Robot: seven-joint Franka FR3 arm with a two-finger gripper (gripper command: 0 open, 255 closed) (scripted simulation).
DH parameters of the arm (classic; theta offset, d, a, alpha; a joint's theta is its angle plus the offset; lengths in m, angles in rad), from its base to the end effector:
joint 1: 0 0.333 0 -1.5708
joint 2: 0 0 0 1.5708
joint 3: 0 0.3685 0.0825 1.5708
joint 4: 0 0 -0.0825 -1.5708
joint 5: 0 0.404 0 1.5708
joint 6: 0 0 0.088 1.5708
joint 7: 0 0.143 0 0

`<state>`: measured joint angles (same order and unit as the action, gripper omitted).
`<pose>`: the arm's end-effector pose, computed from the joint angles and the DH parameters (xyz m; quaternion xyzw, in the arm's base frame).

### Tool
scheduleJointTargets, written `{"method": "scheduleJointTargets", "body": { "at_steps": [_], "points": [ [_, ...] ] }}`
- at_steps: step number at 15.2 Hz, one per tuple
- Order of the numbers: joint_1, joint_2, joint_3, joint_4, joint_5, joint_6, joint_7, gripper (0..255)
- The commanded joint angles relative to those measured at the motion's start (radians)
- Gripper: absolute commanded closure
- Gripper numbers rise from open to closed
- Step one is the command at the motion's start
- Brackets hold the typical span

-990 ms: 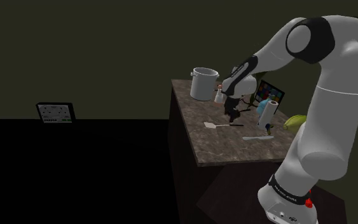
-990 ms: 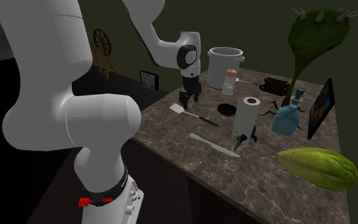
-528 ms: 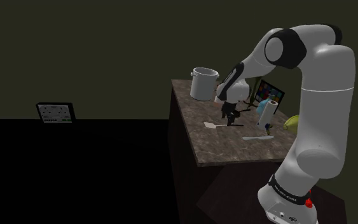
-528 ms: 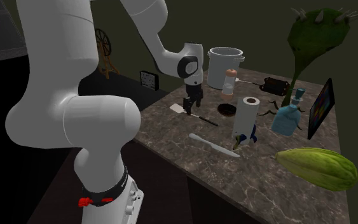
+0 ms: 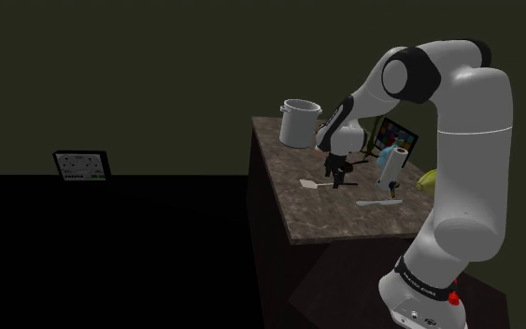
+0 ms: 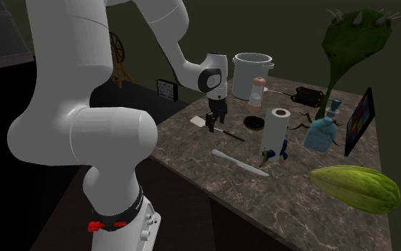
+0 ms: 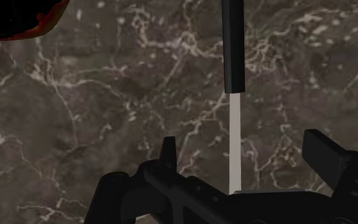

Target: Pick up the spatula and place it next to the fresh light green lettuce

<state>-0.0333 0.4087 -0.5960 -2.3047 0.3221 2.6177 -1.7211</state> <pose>0.4376 -0.3333 0.1933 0.9109 0.4112 -0.0302 0.0138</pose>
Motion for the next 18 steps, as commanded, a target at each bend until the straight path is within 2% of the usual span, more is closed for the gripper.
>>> {"method": "scheduleJointTargets", "body": {
  "at_steps": [1, 2, 3, 12, 18],
  "points": [
    [0.000, 0.000, 0.000, 0.000, 0.000, 0.000, 0.000, 0],
    [0.000, 0.000, 0.000, 0.000, 0.000, 0.000, 0.000, 0],
    [0.000, 0.000, 0.000, 0.000, 0.000, 0.000, 0.000, 255],
    [0.000, 0.000, 0.000, 0.000, 0.000, 0.000, 0.000, 255],
    [0.048, -0.078, -0.062, -0.007, -0.078, -0.061, 0.051, 255]
  ]
}}
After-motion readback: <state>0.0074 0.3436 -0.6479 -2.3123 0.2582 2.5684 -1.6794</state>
